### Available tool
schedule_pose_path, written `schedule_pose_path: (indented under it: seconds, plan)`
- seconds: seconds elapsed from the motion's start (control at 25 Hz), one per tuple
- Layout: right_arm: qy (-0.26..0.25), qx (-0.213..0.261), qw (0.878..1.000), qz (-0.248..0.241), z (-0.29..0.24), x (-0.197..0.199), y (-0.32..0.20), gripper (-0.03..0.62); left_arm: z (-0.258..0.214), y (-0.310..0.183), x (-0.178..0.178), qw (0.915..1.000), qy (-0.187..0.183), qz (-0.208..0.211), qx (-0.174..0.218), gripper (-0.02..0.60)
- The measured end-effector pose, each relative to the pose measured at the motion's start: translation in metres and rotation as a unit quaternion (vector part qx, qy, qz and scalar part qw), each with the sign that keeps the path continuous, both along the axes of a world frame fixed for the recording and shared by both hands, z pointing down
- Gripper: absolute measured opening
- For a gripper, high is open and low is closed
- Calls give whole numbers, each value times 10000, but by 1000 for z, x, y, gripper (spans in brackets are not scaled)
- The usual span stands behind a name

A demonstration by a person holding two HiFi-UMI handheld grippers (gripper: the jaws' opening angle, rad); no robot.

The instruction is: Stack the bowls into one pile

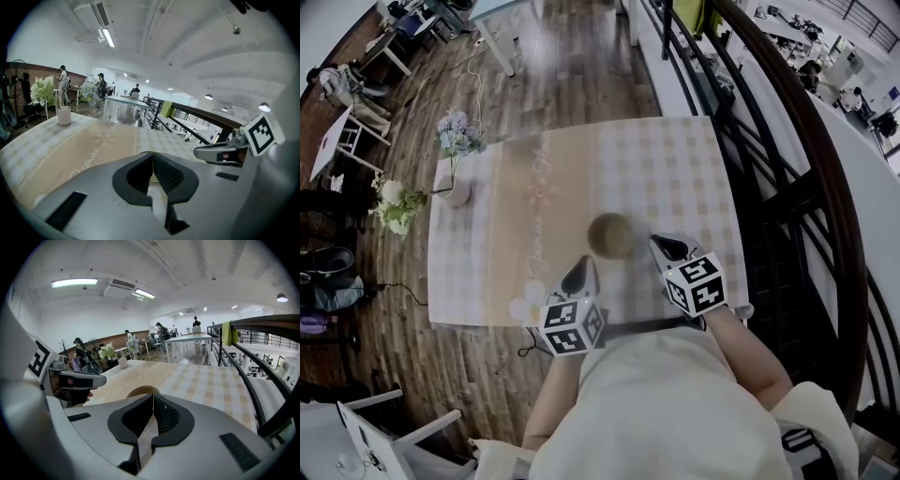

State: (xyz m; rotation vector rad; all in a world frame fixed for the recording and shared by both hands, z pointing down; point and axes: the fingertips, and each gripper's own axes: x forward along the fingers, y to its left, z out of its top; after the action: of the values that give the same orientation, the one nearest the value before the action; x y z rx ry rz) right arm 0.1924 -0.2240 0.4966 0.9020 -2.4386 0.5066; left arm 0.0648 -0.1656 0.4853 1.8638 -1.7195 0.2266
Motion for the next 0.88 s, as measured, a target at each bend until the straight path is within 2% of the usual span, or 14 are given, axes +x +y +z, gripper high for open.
schedule_pose_path:
  seconds: [0.44, 0.72, 0.88]
  plan:
    - [-161, 108, 9997, 173, 0, -15, 46, 3, 0, 30, -8, 9994, 49, 318, 122, 5]
    - [-289, 373, 9984, 322, -15, -34, 109, 2, -3, 88, -22, 9987, 115, 438, 247, 5]
    - [-375, 482, 9974, 384, -8, -32, 136, 2, 11, 118, -20, 9985, 102, 455, 270, 5]
